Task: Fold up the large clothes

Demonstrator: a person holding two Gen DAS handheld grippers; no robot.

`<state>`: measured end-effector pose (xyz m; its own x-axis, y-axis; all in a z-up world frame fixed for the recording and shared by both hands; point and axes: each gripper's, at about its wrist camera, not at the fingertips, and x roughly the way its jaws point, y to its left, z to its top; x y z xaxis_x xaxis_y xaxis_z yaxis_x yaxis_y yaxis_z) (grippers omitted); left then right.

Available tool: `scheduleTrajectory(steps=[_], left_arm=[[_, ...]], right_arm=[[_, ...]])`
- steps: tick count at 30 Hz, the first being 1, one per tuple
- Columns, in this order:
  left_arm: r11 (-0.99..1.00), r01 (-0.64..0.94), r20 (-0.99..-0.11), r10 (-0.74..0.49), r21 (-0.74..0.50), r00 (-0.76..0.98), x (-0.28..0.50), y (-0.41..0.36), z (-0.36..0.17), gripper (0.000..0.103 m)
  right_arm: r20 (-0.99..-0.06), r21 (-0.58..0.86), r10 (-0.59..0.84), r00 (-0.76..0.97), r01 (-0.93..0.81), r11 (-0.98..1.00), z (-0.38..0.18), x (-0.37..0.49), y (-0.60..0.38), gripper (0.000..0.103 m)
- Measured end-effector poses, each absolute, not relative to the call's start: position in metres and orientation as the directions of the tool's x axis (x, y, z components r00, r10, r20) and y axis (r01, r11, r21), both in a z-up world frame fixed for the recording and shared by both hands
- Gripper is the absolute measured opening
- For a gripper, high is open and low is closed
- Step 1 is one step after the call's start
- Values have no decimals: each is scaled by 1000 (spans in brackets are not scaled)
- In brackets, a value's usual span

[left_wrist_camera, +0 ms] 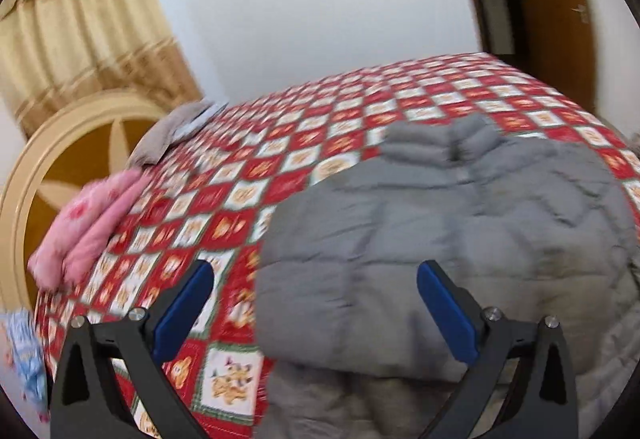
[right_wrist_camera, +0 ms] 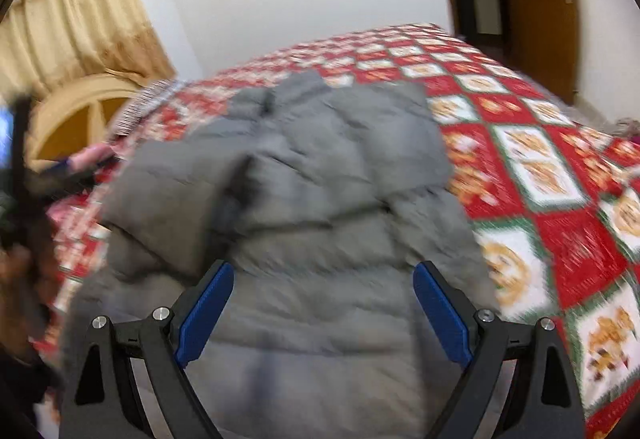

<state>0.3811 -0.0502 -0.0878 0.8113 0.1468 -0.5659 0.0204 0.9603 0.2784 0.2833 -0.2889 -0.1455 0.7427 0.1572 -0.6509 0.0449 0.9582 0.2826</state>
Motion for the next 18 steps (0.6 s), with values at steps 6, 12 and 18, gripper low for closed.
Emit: scheduleTrajectory(steps=[6,12,18], left_arm=[[971,-28,-613,171,236,772,387,-17,-105,103],[969,-61,-614,200,240,763,391,15,-107,103],[963,-122,-630,251,241,734,408,36,-112,103]], right_arm=[[-671,391,297,679,-16,920,-150,344,-253,90],[-694,458,368,618,-15,889,-171,375,-248,14],[-700,372,265,663,22,928,-158,363,-269,11]])
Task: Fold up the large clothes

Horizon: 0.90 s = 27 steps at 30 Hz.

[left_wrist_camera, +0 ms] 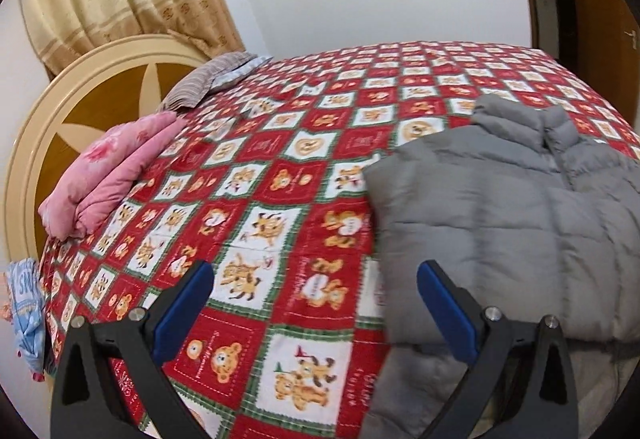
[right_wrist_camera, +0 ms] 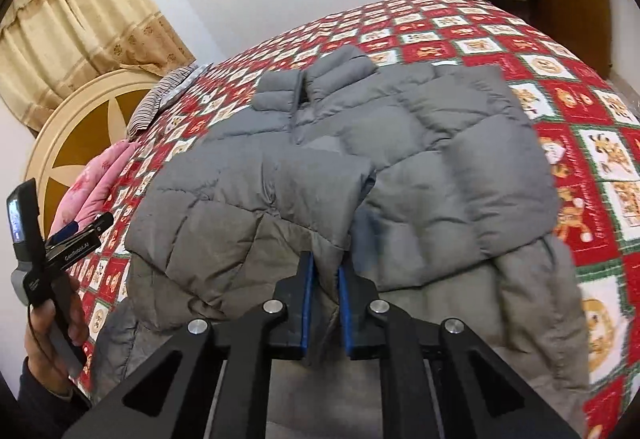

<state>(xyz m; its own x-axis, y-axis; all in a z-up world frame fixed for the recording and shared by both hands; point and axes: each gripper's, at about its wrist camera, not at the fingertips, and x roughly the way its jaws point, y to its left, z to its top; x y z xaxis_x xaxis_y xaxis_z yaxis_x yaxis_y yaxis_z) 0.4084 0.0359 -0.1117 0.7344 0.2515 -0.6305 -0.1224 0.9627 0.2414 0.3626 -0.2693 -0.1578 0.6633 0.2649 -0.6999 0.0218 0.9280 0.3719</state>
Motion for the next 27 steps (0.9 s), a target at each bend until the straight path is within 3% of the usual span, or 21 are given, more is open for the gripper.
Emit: scheduleTrajectory(steps=[7,8,10,11,17,21,24,27], left_arm=[[973,-101,-647,214,208,732,411,21,-109,103],[974,-87,-643,202,207,739,410,15,-106,103],[976,-58,-630,181,211,755,410,4,-100,103],[974,-39,-614,171,222,771,410,-5,-95,103],[957,60,-574,119,283,810,431,-43,-96,103],[957,98,-627,101,274,772,457,-54,-119,103],[956,145,-677,68,254,733,459,-63,-138,103],[949,182,-670,39,257,742,442,-71,-144,103]], right_arm=[[-739,308,195,644,67,949,-175,358,-288,13],[-737,318,197,646,75,945,-177,358,-290,17],[-746,300,165,646,104,948,-176,358,-293,51],[-745,284,142,652,118,951,-172,355,-295,55],[-672,207,-3,741,191,960,-126,333,-292,55],[-612,214,48,789,107,971,-99,340,-264,55],[-624,275,173,762,7,961,-103,374,-239,55],[-717,253,167,677,29,967,-134,410,-227,55]])
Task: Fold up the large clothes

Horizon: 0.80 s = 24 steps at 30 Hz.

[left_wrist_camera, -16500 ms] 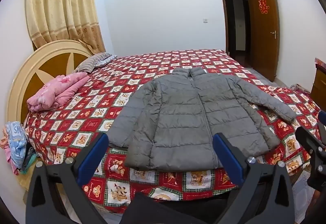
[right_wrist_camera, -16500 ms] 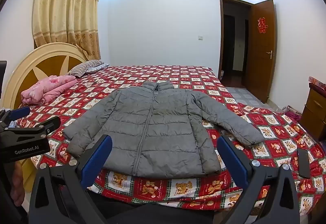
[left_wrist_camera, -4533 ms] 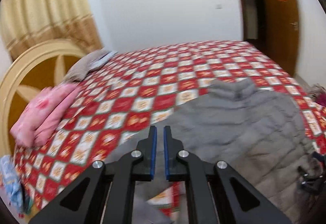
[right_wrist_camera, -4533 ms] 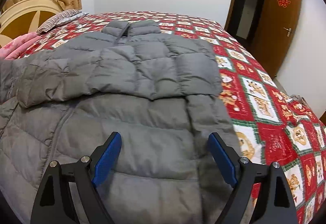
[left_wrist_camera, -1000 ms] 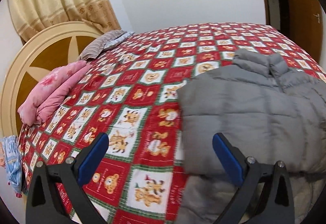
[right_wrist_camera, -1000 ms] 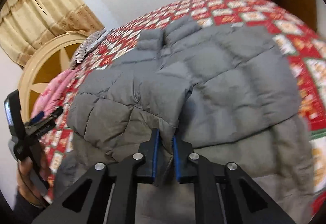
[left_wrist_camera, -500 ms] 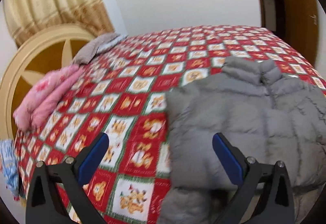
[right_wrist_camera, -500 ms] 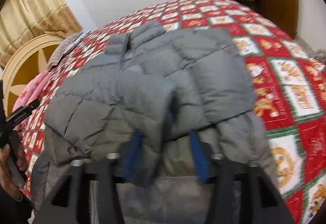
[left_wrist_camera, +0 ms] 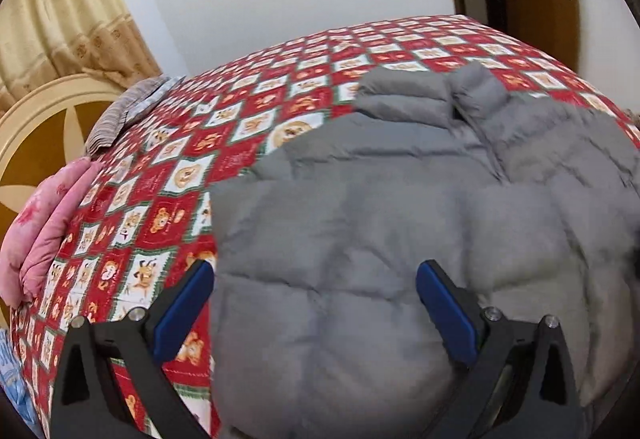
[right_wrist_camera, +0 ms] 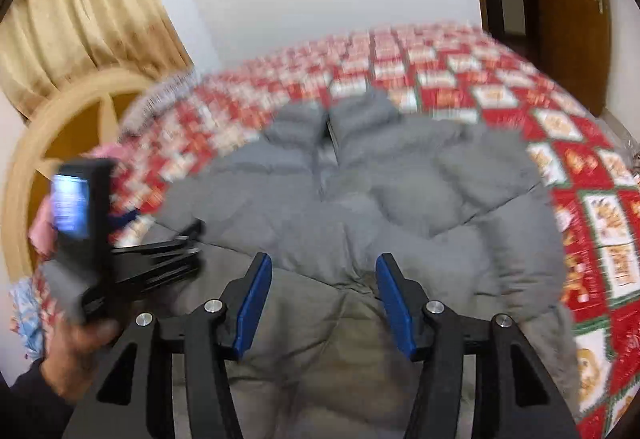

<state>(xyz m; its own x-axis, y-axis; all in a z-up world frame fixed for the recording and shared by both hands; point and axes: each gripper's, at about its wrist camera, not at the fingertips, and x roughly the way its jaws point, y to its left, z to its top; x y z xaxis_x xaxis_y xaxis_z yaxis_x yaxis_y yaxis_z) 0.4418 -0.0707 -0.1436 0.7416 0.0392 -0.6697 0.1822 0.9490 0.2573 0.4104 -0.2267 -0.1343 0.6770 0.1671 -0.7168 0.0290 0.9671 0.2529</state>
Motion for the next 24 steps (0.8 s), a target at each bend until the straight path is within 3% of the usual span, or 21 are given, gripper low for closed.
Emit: scheduleTrajectory(steps=[3,9,14,18,24], left_arm=[[930,230,-657,15,285,754,428,-80,-145,103],[907,275,-652,0,320,758,421,-96,-150,103],[939,203,-643,24,277,766,437,-85,-130,103],[953,157,-627,42,259,778,448,-72,-117,103],[943,140,-664,103,303,740,468,-70,-149,103]], right_arm=[[-796,181,113,595,55,982,-166,418,-225,55],[-828,76,47,559,28,997,-185,394,-231,54],[-812,71,41,582,28,997,-180,394,-229,55],[-738,122,85,669,9,993,-152,388,-222,55],[-753,121,88,652,6,993,-153,409,-216,55]])
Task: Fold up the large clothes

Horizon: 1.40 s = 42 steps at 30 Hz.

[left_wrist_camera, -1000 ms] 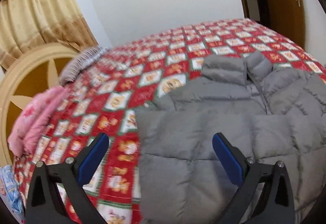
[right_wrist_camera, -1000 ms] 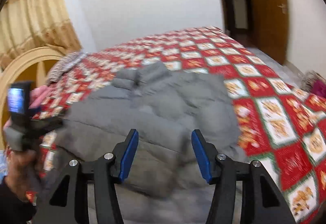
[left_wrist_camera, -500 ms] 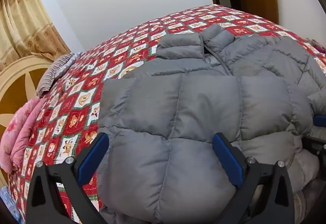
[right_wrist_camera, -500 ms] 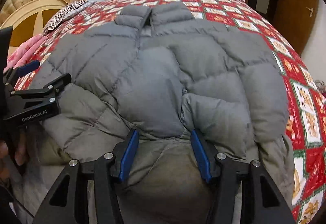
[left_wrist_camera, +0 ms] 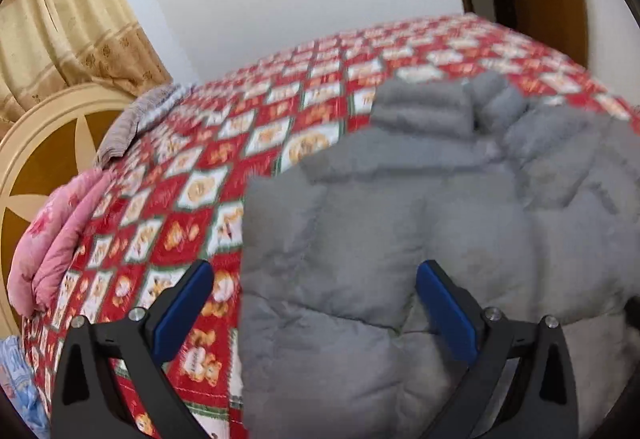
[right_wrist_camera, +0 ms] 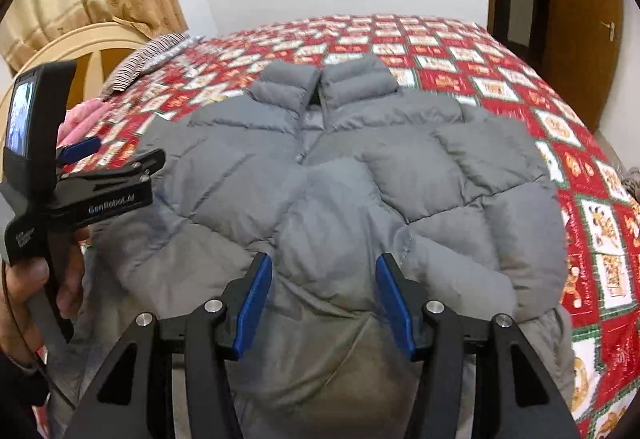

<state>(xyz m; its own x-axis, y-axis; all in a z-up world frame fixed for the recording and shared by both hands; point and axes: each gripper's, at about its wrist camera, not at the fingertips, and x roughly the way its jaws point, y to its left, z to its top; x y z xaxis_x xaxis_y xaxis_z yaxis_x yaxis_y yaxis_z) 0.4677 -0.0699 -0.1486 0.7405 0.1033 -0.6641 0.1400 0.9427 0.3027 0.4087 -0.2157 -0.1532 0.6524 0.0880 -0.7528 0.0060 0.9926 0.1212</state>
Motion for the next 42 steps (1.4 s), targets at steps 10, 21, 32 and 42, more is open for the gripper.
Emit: scheduleTrajectory(steps=[10,21,32,42], left_arm=[[963,167,-737,43,209,674,474,-62,-187,103],[968,157,-737,38,194,674,472,-64,-192,103],[966,157,-745,52,207,665,474,-66,-195,103],[968,158,-757,45,194,652,475,-63,-193,103]], right_arm=[[-757,76,58,651,0,997,-193,413,-215,55],[-759,31,17,651,10,999,-201,418,-209,56],[-756,6,-5,655,14,1000,-201,418,-206,56],[-755,-5,-14,656,16,1000,-202,417,-204,56]])
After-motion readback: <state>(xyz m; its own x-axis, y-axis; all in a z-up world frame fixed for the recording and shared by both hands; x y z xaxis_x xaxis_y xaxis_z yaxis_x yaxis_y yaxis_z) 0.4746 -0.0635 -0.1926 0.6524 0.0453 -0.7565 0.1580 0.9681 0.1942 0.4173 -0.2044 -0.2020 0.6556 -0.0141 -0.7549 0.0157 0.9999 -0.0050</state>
